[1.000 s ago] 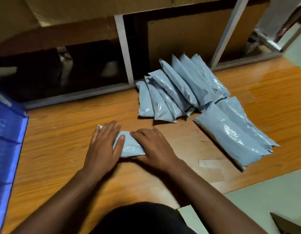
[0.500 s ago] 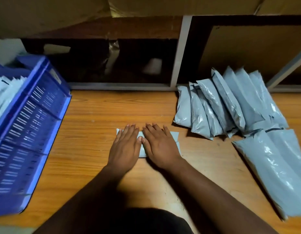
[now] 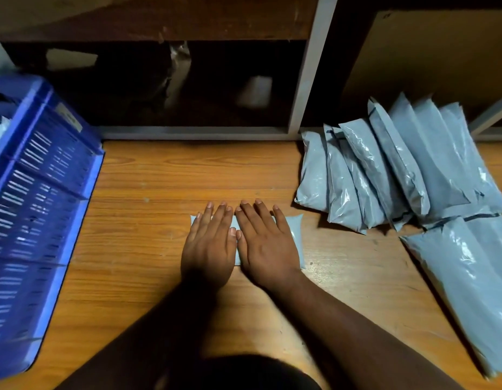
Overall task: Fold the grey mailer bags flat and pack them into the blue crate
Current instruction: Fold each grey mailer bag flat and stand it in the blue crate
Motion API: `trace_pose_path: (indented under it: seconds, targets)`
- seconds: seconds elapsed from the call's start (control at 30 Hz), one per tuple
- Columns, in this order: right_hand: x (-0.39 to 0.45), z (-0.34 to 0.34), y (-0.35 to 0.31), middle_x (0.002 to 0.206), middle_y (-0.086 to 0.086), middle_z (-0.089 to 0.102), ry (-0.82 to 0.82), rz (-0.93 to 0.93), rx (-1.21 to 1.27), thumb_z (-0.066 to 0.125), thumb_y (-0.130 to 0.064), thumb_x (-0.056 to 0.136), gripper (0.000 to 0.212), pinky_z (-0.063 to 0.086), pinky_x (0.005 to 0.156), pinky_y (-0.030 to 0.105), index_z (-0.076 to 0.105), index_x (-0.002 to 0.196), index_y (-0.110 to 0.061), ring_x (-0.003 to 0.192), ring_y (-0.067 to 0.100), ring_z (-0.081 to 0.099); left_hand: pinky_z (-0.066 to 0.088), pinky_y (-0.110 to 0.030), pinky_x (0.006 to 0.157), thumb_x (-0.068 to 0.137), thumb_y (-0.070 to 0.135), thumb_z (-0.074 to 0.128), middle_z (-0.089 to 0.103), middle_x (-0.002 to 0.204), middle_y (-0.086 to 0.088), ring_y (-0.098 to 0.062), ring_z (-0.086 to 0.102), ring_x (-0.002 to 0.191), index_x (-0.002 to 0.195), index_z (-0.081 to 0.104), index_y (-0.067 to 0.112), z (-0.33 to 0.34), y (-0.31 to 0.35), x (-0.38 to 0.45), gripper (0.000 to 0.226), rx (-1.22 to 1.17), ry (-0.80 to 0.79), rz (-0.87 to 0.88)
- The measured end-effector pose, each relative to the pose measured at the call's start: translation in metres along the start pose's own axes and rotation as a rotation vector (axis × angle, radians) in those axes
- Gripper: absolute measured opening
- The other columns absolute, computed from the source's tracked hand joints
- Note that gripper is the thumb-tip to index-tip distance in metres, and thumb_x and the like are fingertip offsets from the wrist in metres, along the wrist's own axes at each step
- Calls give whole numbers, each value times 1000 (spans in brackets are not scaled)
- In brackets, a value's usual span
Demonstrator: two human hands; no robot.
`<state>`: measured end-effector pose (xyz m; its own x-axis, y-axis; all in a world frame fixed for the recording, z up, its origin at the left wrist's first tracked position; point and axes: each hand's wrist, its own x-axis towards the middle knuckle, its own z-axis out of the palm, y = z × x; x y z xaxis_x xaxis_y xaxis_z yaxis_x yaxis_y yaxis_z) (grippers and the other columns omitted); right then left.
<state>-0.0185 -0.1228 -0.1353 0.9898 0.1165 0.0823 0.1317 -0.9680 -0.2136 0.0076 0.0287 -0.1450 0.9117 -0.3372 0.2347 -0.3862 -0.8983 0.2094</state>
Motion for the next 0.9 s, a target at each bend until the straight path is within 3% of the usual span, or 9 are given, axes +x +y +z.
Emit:
trace_pose_path:
  seconds: [0.33,0.53,0.7,0.9]
  targets:
    - [4,4,-4,165,5,35,-78,19,-46,25,-37,109,55,12,126,53,37,158,-15,156,31,22,26,-44,124,109,27,31,48,156,-8,-27,33,152,148,52,7,5,0,2,48,54,-23,24]
    - [2,2,-6,161,4,42,-103,32,19,25,-36,110,53,17,125,54,45,154,-16,153,31,30,32,-46,121,110,30,21,52,153,-9,-28,38,149,146,54,6,-7,3,3,54,33,-120,22]
    - [13,-24,2,161,0,43,-131,65,237,27,-37,106,55,18,125,48,39,156,-18,150,24,34,6,-35,128,100,52,7,24,168,-2,-19,19,156,161,25,15,-24,4,13,74,-77,-249,-73]
    - [14,-7,0,159,7,46,-96,53,64,24,-37,108,56,21,124,55,46,154,-15,151,31,35,20,-40,127,105,38,13,42,160,-9,-23,33,151,152,45,6,-13,7,18,65,-34,-166,12]
